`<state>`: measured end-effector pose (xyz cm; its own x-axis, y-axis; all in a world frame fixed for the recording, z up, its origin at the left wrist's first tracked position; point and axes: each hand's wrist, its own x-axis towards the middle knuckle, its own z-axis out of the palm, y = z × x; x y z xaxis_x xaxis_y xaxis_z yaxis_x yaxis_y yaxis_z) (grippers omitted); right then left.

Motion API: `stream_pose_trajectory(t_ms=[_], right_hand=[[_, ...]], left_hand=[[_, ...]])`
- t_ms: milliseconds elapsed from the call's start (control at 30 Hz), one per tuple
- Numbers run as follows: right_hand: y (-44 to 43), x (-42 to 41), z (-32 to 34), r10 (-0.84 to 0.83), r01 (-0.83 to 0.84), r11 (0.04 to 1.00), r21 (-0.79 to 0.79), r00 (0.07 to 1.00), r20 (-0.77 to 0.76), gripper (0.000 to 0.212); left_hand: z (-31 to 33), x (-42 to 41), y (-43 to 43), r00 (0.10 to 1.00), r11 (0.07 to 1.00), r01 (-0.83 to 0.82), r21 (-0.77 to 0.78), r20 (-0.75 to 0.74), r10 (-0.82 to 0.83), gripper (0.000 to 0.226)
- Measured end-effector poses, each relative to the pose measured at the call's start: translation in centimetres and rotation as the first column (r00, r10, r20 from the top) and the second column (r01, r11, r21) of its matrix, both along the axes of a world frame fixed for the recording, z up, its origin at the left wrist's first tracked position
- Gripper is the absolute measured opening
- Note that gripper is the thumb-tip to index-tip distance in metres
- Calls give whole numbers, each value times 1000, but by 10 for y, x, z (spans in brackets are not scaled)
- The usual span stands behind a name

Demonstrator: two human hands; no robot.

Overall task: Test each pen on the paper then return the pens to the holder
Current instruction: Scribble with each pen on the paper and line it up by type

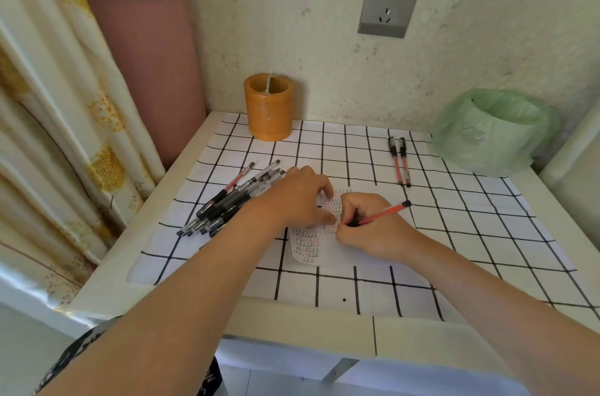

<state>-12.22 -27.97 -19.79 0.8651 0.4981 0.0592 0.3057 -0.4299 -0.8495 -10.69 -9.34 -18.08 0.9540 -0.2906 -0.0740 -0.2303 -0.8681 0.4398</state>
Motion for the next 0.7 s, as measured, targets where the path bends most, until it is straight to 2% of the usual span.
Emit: stream_pose_trajectory(t_ms=[200,300,400,467,567,700], right_hand=[[-5,4,6,-165,212,954,214,962,-219,21],[-5,3,10,-147,220,930,293,956,-252,19],[-7,4,14,-158,245,910,333,951,-265,13],[-10,5,17,-180,245,923,296,957,-229,20],[-15,5,21,-125,180,951,251,967,-220,32],[-20,5,35,-32,174,920,352,926,-376,36]], left_hand=[[7,0,3,999,1000,21,-10,-41,-21,39],[15,-2,8,999,999,16,-46,-44,-18,30],[23,-6,18,1000,1000,1,8,-12,-1,28],[26,-9,24,1000,997,-28,69,7,27,28],[27,-11,28,999,992,-40,118,-2,41,25],[22,-12,22,999,990,-35,137,26,31,16]])
